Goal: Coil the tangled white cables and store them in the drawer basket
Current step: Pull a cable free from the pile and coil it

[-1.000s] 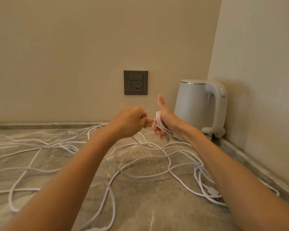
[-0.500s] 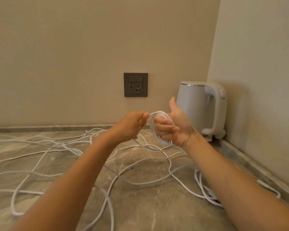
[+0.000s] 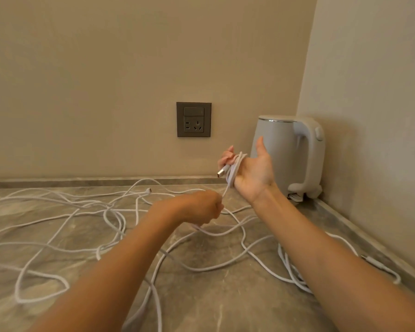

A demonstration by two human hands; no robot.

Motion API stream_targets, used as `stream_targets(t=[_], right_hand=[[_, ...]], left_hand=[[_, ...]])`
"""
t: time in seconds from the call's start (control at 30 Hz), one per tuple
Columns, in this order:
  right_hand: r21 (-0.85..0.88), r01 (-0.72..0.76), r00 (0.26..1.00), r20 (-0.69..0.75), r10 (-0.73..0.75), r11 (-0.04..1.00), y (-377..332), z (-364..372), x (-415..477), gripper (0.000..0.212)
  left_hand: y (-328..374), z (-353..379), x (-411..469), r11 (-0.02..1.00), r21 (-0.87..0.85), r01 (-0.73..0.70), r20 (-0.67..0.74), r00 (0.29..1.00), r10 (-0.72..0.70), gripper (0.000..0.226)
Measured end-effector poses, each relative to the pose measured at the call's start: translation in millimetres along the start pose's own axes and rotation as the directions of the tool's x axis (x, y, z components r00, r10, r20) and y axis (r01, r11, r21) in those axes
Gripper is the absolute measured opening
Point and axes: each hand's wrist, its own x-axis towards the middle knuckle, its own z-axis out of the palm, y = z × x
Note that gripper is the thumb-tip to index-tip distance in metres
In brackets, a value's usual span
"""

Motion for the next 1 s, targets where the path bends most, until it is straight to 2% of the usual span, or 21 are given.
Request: stream_targets(t=[0.13, 0.2, 0.3, 0.4, 0.47, 0.57, 0.63, 0.67, 0.73, 0.8, 0.9, 1.0], right_hand=[[-0.291, 0.123, 0.985, -0.08, -0.153, 0.949, 3, -1, 1, 0.061], [-0.508, 0.157, 0.973, -0.068, -0.221, 0.847, 7, -1, 2, 0.061], [-0.791, 0.21, 0.935, -0.009, -0.355, 0.574, 12, -1, 6, 0.061], [-0.946, 0.209, 0.898, 0.085, -0.432, 0.248, 14, -5, 5, 0.066], [-0.983, 0.185, 0.904, 0.165, -0.393, 0.013, 13, -8, 0, 0.074], [-0.945, 0.151, 0.917, 0.244, -0.315, -0.291, 10, -12, -5, 0.09], [-0.917, 0.114, 0.939, 0.225, -0.259, -0.381, 11, -11, -5, 0.091], [-0.93, 0.085, 0.962, 0.17, -0.213, -0.357, 11, -12, -4, 0.087], [-0.977, -0.012, 0.999, -0.004, -0.037, -0.213, 8, -13, -2, 0.088], [-0.995, -0.086, 0.973, -0.094, 0.211, -0.048, -1, -17, 2, 0.095], [-0.959, -0.164, 0.855, -0.023, 0.518, 0.23, -11, -19, 3, 0.099], [-0.821, -0.267, 0.761, 0.142, 0.633, 0.505, -12, -17, 1, 0.097]], left_hand=[[-4, -1, 3, 1.0, 0.005, -0.004, 0.085, 0.996, 0.004, 0.03], [-5, -4, 3, 1.0, -0.011, -0.007, 0.092, 0.996, 0.008, 0.031], [-8, -10, -1, 0.999, -0.018, -0.032, 0.094, 0.995, 0.034, 0.029], [-9, -17, -7, 0.997, -0.019, -0.074, 0.08, 0.994, 0.076, 0.026], [-9, -22, -10, 0.994, -0.026, -0.109, 0.037, 0.993, 0.109, 0.027], [-8, -29, -11, 0.991, -0.024, -0.128, -0.102, 0.987, 0.125, 0.025], [-8, -32, -11, 0.993, -0.005, -0.119, -0.197, 0.974, 0.116, 0.021], [-8, -33, -10, 0.994, 0.018, -0.111, -0.242, 0.964, 0.112, 0.02], [-9, -33, -8, 0.994, 0.075, -0.082, -0.323, 0.941, 0.102, 0.019], [-12, -30, -5, 0.992, 0.11, -0.063, -0.387, 0.916, 0.101, 0.018], [-17, -27, -3, 0.993, 0.096, -0.07, -0.45, 0.887, 0.107, 0.021], [-18, -27, -3, 0.992, 0.066, -0.112, -0.463, 0.877, 0.13, 0.02]])
